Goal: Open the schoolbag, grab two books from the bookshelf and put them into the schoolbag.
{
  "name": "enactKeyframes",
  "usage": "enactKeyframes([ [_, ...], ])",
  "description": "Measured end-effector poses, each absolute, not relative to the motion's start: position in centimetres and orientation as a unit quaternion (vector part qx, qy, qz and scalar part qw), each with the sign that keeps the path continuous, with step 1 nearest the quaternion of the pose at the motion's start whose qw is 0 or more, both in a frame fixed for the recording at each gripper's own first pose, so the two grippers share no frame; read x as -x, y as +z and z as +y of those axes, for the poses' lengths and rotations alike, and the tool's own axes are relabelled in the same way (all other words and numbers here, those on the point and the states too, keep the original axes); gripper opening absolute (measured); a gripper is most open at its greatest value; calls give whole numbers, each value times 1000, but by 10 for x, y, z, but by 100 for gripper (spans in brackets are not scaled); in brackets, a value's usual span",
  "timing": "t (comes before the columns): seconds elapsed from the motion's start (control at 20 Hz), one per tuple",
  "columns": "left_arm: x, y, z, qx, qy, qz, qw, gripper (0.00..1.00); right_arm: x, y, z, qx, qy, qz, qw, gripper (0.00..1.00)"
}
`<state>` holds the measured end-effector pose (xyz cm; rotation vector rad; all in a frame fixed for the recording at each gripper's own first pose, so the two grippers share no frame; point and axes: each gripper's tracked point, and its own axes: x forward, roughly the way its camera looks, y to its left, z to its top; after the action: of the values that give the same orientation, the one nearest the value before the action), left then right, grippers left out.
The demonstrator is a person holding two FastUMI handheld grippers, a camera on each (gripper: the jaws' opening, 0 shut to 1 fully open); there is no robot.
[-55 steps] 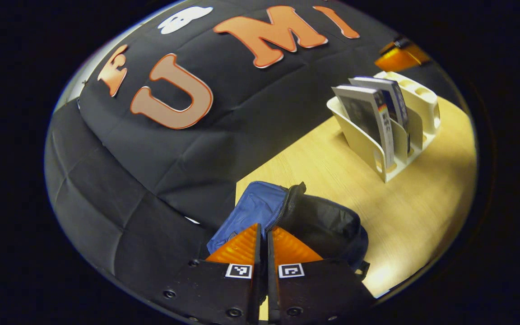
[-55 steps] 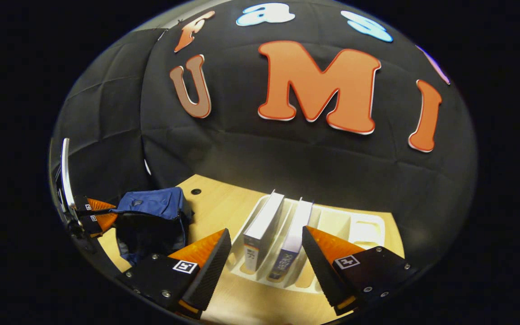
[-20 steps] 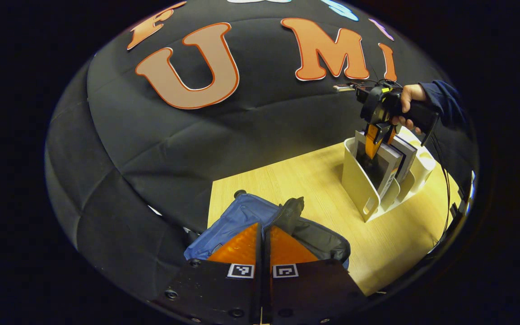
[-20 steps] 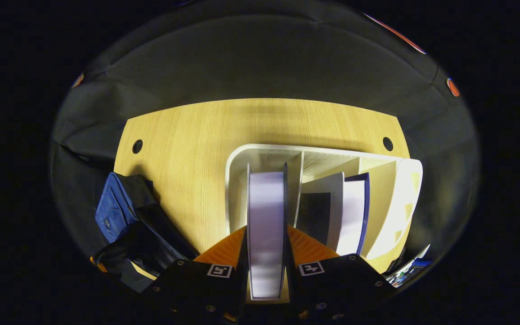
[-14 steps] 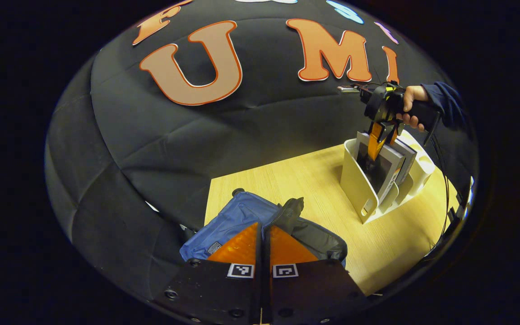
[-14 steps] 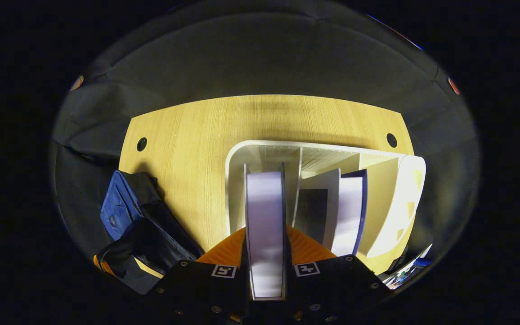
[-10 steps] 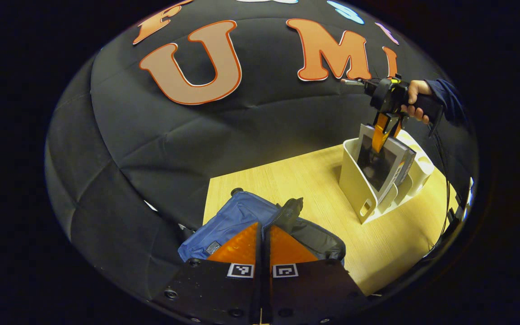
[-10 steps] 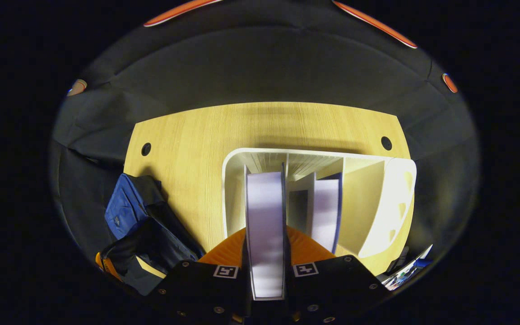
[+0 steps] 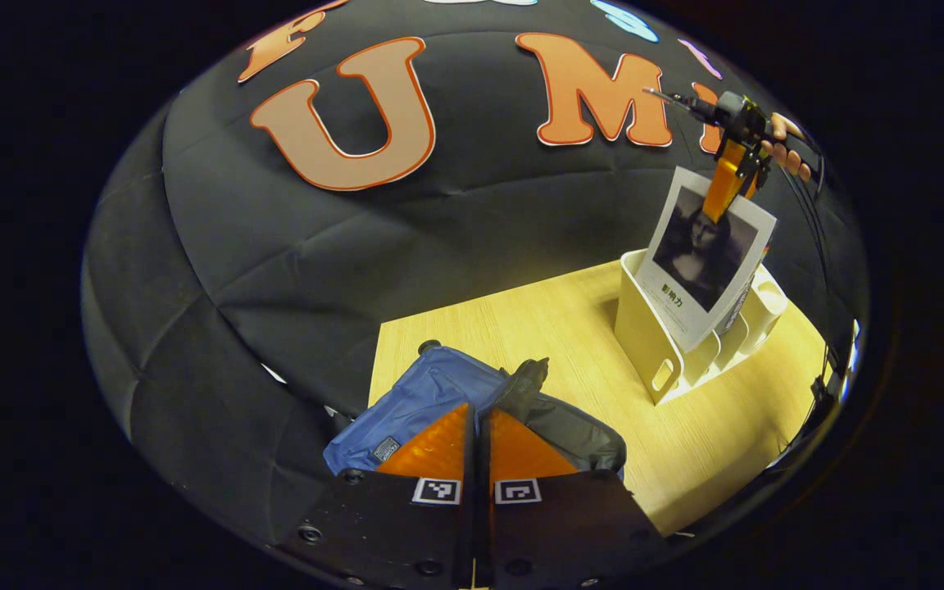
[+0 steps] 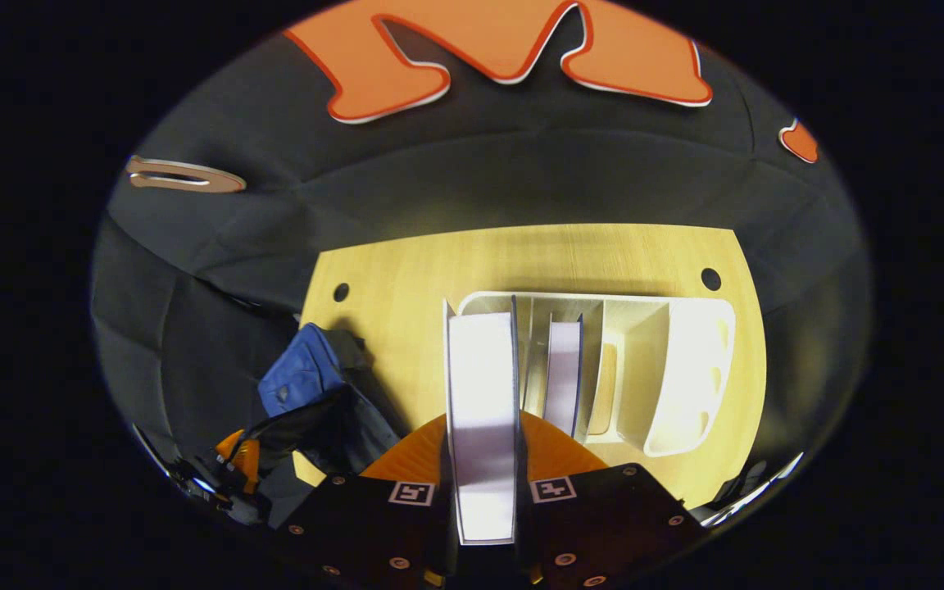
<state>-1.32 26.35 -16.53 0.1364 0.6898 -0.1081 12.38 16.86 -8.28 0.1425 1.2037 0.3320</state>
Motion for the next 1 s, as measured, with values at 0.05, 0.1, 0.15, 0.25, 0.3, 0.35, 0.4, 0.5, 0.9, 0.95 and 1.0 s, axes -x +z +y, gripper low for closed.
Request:
enactKeyframes([
  [0.05, 14, -164, 262, -67, -55, 337, 937, 1, -119, -78, 164, -70, 159, 555, 814, 28],
  [0.1, 14, -164, 262, -66, -54, 339, 937, 1, -115, -73, 162, -72, 164, 548, 817, 28],
  [0.15, 15, -165, 262, -67, -54, 342, 936, 1, -112, -66, 160, -77, 167, 540, 821, 28],
  [0.25, 16, -165, 260, -68, -56, 344, 935, 1, -109, -57, 151, -85, 167, 528, 828, 27],
  [0.3, 16, -164, 260, -70, -56, 344, 935, 1, -106, -53, 147, -90, 167, 523, 831, 28],
  [0.35, 15, -164, 260, -72, -57, 344, 934, 1, -103, -50, 144, -94, 169, 518, 833, 28],
  [0.4, 15, -164, 260, -72, -56, 345, 934, 1, -100, -45, 142, -101, 174, 511, 836, 28],
  [0.5, 16, -163, 258, -70, -56, 346, 934, 1, -87, -41, 148, -120, 196, 507, 831, 28],
  [0.9, 14, -163, 258, -79, -58, 352, 931, 1, -21, -68, 190, -253, 268, 514, 775, 28],
  [0.95, 13, -164, 258, -80, -59, 354, 930, 1, -15, -71, 194, -265, 267, 512, 772, 27],
  [1.0, 12, -164, 257, -79, -57, 356, 929, 1, -8, -76, 196, -274, 266, 512, 770, 28],
])
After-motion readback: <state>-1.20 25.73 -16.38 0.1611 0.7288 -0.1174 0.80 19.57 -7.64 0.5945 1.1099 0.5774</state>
